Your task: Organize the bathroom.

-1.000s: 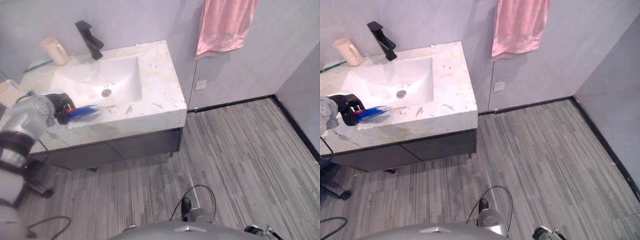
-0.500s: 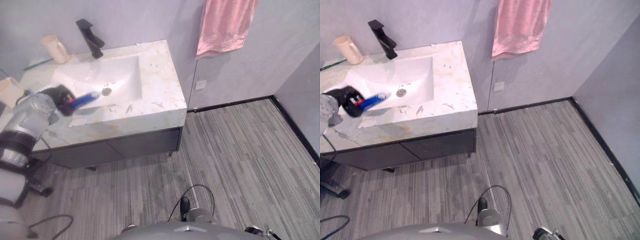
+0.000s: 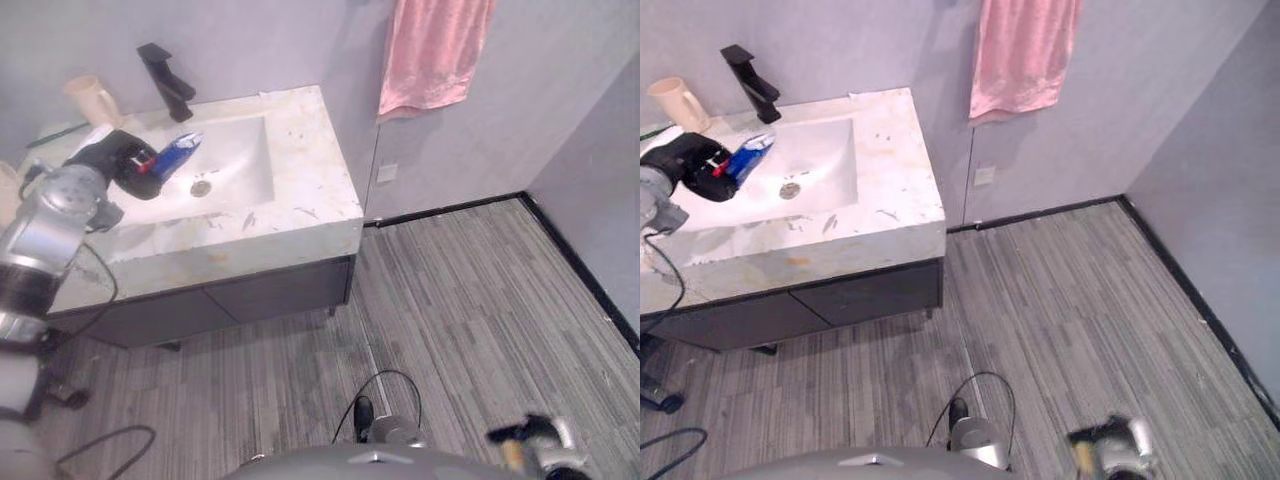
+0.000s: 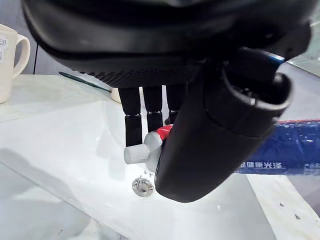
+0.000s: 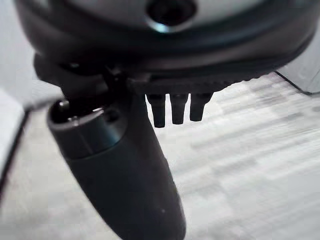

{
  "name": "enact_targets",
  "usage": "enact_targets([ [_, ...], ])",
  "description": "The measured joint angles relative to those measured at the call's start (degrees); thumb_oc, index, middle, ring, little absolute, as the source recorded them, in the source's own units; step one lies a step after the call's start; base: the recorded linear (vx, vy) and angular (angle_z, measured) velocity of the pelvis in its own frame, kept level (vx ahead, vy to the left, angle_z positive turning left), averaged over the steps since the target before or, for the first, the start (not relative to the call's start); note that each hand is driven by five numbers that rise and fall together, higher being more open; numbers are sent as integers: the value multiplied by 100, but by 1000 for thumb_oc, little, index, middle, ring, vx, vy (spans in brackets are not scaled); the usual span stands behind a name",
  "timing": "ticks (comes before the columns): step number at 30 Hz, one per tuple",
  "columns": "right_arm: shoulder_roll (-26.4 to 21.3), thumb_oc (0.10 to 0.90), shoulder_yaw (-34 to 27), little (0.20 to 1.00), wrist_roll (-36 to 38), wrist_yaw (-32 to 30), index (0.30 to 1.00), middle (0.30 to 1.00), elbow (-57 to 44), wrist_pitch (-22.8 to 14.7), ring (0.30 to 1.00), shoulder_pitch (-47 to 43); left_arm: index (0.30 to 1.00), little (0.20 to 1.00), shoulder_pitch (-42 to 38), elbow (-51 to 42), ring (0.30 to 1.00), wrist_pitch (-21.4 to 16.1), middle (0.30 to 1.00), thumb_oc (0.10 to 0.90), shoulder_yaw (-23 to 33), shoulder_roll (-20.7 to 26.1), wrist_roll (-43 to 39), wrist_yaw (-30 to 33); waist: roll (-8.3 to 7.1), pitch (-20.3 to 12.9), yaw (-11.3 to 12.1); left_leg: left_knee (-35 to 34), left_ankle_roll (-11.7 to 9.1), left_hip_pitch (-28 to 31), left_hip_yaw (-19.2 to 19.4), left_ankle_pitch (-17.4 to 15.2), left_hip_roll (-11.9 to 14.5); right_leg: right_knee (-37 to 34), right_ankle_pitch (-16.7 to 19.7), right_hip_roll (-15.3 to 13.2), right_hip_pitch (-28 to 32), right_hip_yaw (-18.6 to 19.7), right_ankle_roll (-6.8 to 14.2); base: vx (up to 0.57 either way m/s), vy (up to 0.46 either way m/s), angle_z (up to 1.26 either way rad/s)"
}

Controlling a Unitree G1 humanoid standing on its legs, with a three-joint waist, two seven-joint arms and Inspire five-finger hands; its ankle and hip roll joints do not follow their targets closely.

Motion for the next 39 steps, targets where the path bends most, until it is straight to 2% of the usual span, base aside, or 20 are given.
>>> enact_targets([
  [1,-344,800,-206,900,-3,-338,900,900,-391,43,900,-43,300,300,75,-35,300,0,300,400,93,66,-3,-22,-20,-3,-1,-57,-11,30,-1,-10,-13,5,12,0,0,9,9,0,0,0],
  [3,-658,800,-922,900,-44,-669,900,900,-1032,162,900,-62,300,300,234,-55,300,-13,300,400,371,118,-19,-96,-27,5,-18,-92,-2,42,22,-35,-28,-6,31,-9,-6,15,13,-14,11,-2],
  [4,-881,800,-1317,900,-297,-1014,900,900,-1291,145,900,-156,300,300,305,-41,300,-11,300,400,494,148,-19,-106,-15,7,11,-171,-12,112,-12,-55,-20,-40,68,47,26,42,1,-47,-1,-5],
  [6,-1316,800,-1840,900,-514,-1199,900,900,-1887,270,900,-289,300,300,321,17,300,-11,300,400,645,169,-16,-132,-29,7,72,-165,-5,104,9,-97,-20,-25,73,35,-1,50,21,26,32,-4],
  [8,-1677,800,-1954,900,-649,-1171,900,900,-2270,409,900,-732,300,300,288,97,300,-5,300,400,670,171,-19,-131,-17,5,60,-179,-8,124,9,-134,-26,-28,92,38,-10,82,54,13,34,-5],
  [10,-1881,800,-1902,900,-693,-1039,900,900,-2488,366,900,-1204,300,300,202,100,300,-5,300,400,661,170,-53,-129,-15,6,24,-190,16,118,8,-161,-31,-55,136,36,-21,96,65,6,43,-2],
  [11,-2002,800,-1745,900,-644,-755,900,900,-2671,376,900,-1704,300,300,-80,155,300,41,300,400,488,171,-198,-98,6,5,12,-251,12,113,9,-169,-43,-75,176,40,-51,98,75,3,46,2],
  [14,-2071,800,-1273,900,-411,-86,900,900,-3111,323,900,-2260,300,300,-728,214,300,109,300,400,199,170,-487,-43,30,6,39,-262,24,-2,6,-172,-104,-77,230,-3,-185,182,80,6,47,-1],
  [18,-2069,800,-652,900,400,818,900,900,-3164,299,900,-2590,300,300,-1603,499,300,125,300,400,-327,170,-863,35,131,-13,69,-329,53,-6,21,-169,-204,-86,288,-74,-207,211,132,2,8,-1],
  [23,-1849,800,-89,900,1742,1533,900,900,-3064,502,900,-2718,300,300,-2373,665,300,-21,300,400,-517,174,-1295,327,298,-35,145,-402,60,-19,2,-164,-269,-109,326,-137,-201,178,131,6,-8,3],
  [27,-1628,800,454,900,2739,1725,900,900,-3071,541,900,-3153,300,300,-2477,581,300,-275,300,400,-609,138,-1580,484,307,-39,155,-432,67,-26,-80,-157,-266,-112,327,-142,-164,79,128,-2,-31,11],
  [33,-1415,800,572,900,4372,1512,900,900,-3095,580,900,-4025,300,300,-2431,569,300,-289,300,400,-665,-69,-1674,525,299,-37,351,-459,67,11,-268,-157,-304,-203,328,-160,4,-91,130,10,-21,16],
  [36,-1416,800,578,900,4775,1460,900,900,-3095,579,900,-4434,300,300,-2431,568,300,-312,300,400,-664,-69,-1812,670,263,-41,498,-462,67,8,-289,-157,-306,-203,328,-165,17,-112,130,8,-22,5],
  [39,-1418,800,609,900,5221,1329,900,900,-3088,575,900,-4892,300,300,-2358,548,300,-430,300,400,-593,-167,-1904,876,160,-46,605,-463,69,14,-323,-155,-303,-211,327,-162,43,-140,130,24,-26,6],
])
